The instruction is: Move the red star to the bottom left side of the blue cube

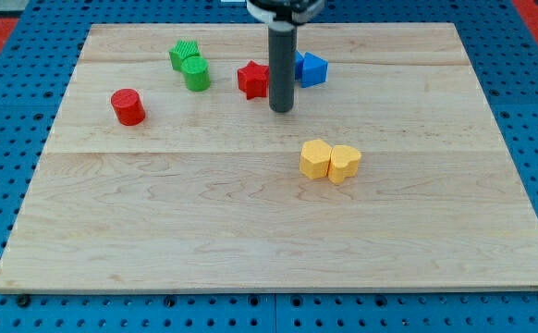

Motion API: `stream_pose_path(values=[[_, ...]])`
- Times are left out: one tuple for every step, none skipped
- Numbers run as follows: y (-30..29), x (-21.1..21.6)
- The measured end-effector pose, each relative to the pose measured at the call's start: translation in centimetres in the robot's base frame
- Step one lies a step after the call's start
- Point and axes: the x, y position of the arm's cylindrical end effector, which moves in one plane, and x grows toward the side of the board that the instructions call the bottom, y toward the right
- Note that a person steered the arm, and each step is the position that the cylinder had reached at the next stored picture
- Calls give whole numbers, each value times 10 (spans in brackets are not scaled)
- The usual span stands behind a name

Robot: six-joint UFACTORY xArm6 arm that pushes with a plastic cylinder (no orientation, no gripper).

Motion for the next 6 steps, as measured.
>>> stream_pose_path(values=[[-39,-21],[-76,-55],[-96,-56],[-42,-68],[-8,-20],[-98,53]])
